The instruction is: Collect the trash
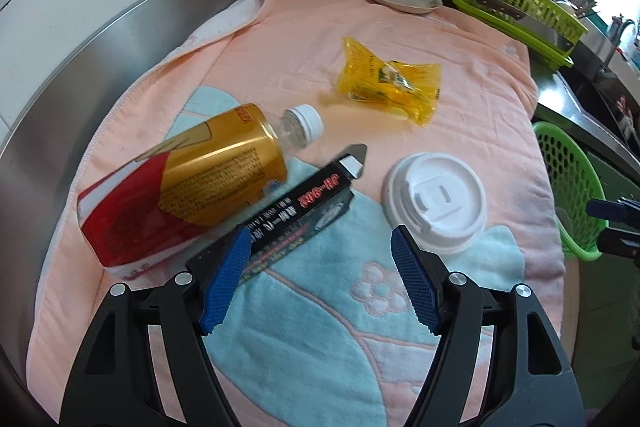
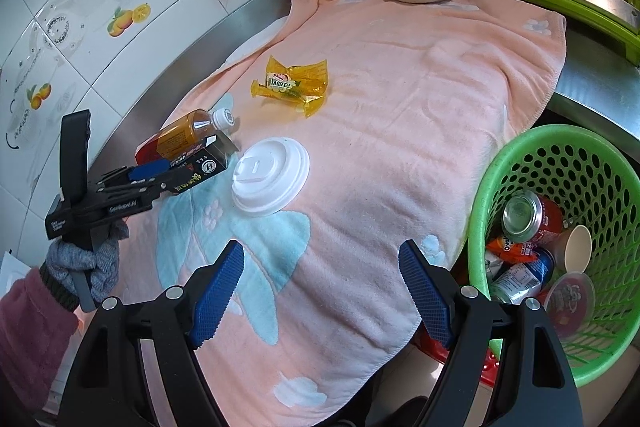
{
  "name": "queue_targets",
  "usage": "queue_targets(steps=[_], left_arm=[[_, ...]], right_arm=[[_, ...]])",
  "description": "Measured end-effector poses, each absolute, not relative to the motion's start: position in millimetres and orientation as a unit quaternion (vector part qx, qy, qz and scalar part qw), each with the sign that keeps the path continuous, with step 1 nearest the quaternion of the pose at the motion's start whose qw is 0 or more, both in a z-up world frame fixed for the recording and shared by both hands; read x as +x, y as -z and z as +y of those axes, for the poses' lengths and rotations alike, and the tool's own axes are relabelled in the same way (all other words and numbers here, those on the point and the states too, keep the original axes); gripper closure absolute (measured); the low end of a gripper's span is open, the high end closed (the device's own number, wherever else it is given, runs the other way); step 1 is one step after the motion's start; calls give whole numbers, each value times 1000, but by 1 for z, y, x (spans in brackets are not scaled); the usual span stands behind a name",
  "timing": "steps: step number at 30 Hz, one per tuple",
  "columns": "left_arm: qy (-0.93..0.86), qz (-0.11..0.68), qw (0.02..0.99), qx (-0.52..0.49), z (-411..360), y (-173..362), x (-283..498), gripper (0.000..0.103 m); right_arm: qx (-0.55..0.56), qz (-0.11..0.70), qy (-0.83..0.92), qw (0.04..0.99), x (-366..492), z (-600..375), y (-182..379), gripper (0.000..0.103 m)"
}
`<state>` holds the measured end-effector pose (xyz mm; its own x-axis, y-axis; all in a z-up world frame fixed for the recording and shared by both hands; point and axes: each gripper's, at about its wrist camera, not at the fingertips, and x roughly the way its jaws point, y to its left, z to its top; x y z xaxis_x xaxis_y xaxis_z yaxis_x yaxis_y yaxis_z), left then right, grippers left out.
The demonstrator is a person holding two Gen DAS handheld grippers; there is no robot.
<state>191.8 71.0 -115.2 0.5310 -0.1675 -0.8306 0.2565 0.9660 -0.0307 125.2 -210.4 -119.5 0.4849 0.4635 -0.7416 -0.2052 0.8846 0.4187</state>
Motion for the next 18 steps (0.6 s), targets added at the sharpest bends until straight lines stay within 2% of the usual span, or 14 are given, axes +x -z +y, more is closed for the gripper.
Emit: queue_targets(steps=[7, 18], left_arm=[[128, 488, 863, 36, 70, 129, 177, 33], [155, 468, 870, -16, 89, 110, 201, 33]], right_arm=[[135, 465, -200, 852, 125, -208, 117, 26], [135, 465, -203, 851, 126, -204, 117, 26]])
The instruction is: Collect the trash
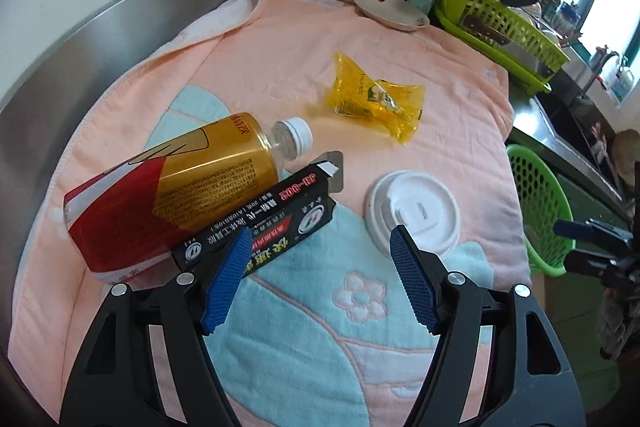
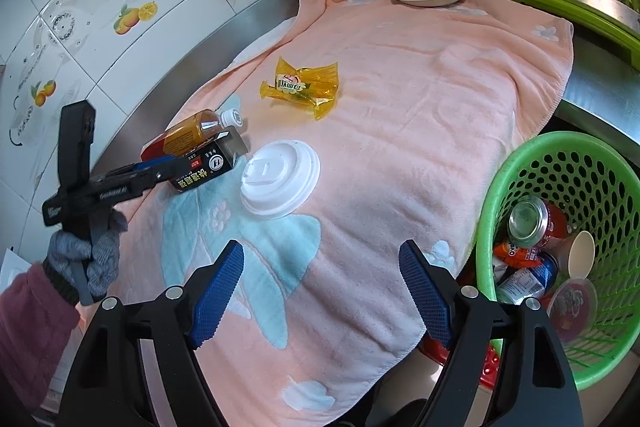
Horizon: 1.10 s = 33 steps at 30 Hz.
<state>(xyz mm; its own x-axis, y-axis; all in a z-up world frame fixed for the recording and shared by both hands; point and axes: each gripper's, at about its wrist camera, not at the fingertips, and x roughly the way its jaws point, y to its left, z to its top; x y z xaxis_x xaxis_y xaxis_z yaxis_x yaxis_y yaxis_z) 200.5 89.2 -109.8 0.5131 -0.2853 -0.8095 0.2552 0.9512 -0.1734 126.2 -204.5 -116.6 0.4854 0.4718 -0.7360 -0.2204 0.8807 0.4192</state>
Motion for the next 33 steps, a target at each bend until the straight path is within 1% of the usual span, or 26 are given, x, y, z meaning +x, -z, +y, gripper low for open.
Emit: queue_targets(steps=[9, 16, 27, 33], left_arm=[[147, 456, 877, -12, 92, 107, 210, 33], [139, 464, 875, -4, 95, 116, 219, 33], [162, 461, 873, -5, 87, 114, 192, 33], [176, 484, 857, -8, 85, 125, 184, 33]], right_arm=[[137, 469, -202, 849, 129, -206, 119, 26], [133, 471, -204, 848, 128, -204, 120, 26], [135, 472, -210, 846, 127, -201, 122, 26], [132, 470, -212, 847, 128, -200, 120, 26]])
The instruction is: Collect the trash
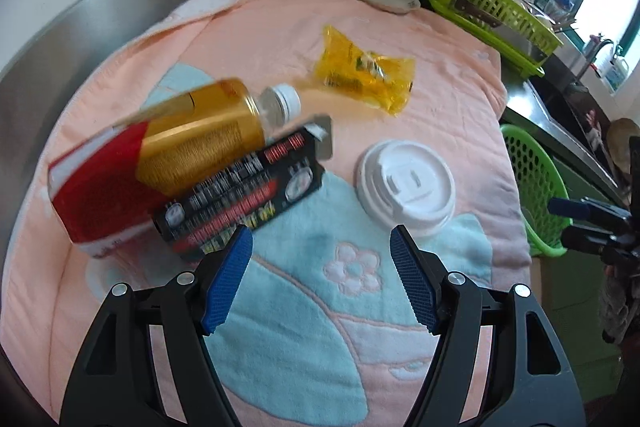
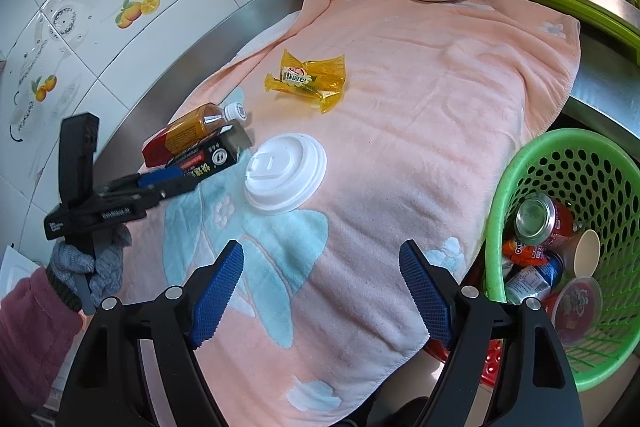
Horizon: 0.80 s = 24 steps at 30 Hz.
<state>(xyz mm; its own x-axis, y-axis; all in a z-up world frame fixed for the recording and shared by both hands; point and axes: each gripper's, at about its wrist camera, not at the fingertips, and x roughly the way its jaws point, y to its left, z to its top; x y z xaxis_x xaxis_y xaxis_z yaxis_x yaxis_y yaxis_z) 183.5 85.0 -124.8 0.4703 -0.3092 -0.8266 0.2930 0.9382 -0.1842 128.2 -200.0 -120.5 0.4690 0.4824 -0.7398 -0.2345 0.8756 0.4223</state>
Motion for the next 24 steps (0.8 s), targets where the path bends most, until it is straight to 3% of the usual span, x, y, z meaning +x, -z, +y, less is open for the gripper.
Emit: queue_targets(steps=[10, 24], left_arm=[[163, 454, 876, 15, 88, 105, 198, 33], [147, 469, 866, 88, 82, 124, 218, 36]], right_arm=[[129, 470, -215, 846, 130, -195, 120, 26], [127, 473, -215, 845, 134, -193, 123, 26]])
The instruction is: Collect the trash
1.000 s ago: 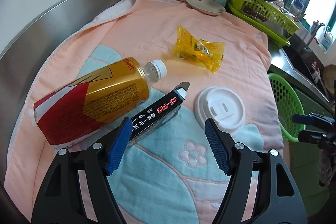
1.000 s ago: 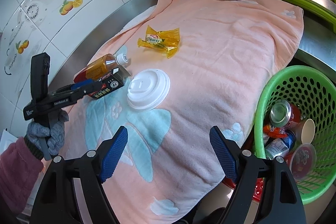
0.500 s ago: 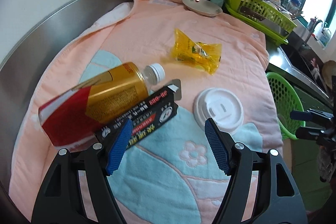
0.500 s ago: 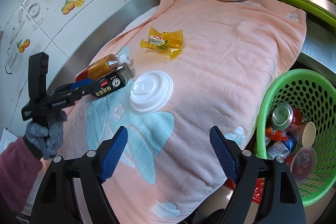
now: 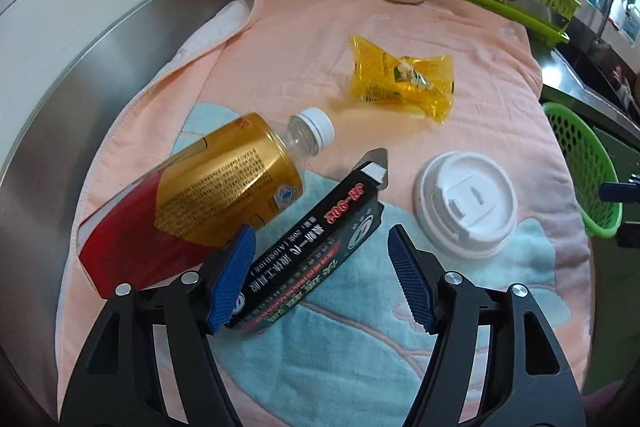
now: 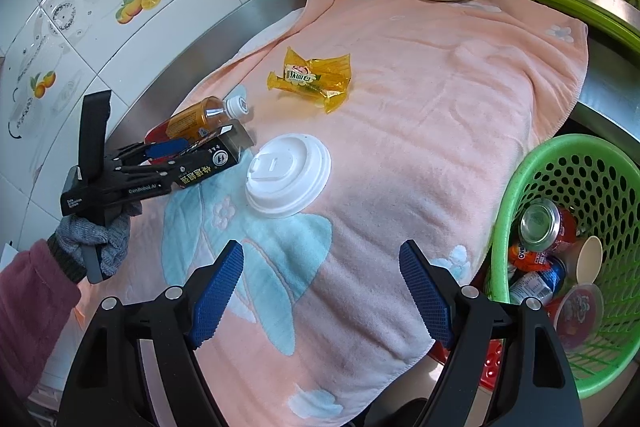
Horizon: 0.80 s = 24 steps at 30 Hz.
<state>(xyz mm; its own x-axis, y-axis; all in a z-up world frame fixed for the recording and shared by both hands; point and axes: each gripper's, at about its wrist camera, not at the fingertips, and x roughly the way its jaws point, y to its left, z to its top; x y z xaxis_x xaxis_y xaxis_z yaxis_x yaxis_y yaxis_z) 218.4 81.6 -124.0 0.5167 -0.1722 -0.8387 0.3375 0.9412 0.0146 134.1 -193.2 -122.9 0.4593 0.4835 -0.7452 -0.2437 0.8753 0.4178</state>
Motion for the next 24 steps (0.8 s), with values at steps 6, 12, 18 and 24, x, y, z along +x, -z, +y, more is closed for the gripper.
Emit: queue_targets(steps=[6, 12, 18, 24], left_arm=[[173, 472, 862, 69, 81, 124, 202, 40], [191, 476, 855, 75, 78, 123, 194, 40], [199, 488, 841, 121, 74, 132, 196, 39], [207, 494, 832, 147, 74, 141, 194, 38]], right_arm=[[126, 474, -216, 845, 135, -192, 123, 26], [121, 475, -220, 843, 138, -187, 124, 26], [104, 478, -231, 841, 144, -180, 124, 26], [88, 484, -244, 836, 154, -171, 127, 26]])
